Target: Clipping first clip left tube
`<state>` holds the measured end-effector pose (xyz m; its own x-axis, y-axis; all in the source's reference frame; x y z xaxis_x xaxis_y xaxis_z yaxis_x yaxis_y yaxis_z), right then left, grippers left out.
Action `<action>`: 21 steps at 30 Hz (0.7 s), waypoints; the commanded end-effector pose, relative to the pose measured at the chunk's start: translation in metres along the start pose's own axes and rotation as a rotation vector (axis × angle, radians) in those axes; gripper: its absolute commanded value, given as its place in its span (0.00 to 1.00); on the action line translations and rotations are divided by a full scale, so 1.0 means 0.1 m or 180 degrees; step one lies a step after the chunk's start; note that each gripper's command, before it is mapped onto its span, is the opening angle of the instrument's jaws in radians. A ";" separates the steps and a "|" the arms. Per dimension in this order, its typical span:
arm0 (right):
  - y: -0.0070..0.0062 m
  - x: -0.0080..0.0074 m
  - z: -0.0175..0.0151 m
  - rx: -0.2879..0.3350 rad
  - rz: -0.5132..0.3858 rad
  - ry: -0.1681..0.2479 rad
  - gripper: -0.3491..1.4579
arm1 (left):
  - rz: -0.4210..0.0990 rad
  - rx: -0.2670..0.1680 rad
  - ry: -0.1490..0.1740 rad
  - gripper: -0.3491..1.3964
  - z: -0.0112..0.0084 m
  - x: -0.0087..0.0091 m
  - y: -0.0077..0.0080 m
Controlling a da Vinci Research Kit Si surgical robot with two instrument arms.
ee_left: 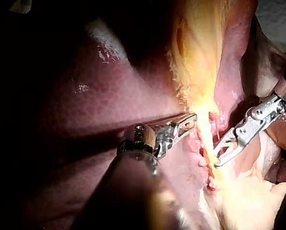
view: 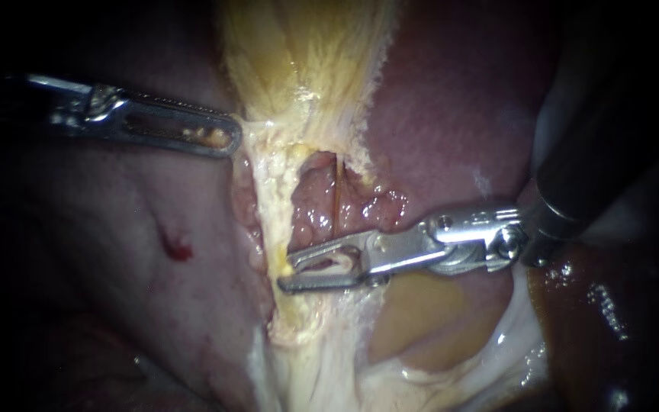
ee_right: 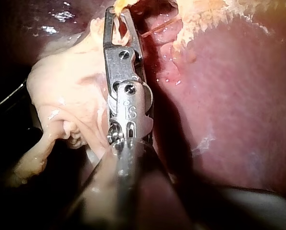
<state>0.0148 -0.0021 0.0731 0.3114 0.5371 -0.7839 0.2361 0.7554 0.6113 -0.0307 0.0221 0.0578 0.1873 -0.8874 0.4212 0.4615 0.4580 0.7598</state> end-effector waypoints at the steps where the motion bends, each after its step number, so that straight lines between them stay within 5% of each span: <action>1: 0.000 0.000 0.000 0.0002 -0.0001 0.0000 0.15 | 0.0001 0.0001 0.0000 0.00 0.000 0.000 0.000; 7: 0.000 0.000 0.000 0.0002 -0.0001 0.0000 0.20 | 0.0001 0.0001 0.0000 0.00 0.000 0.000 0.000; 13: 0.004 0.001 0.005 -0.0021 0.0002 0.0003 0.42 | 0.0001 0.0001 0.0000 0.00 0.000 0.000 0.000; 21: 0.005 -0.006 0.014 -0.0282 -0.0008 0.0041 0.47 | 0.0001 0.0001 0.0000 0.00 0.000 0.000 0.000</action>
<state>0.0161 -0.0027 0.0740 0.2998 0.5393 -0.7870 0.1550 0.7864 0.5979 -0.0306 0.0221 0.0578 0.1875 -0.8873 0.4213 0.4612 0.4583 0.7598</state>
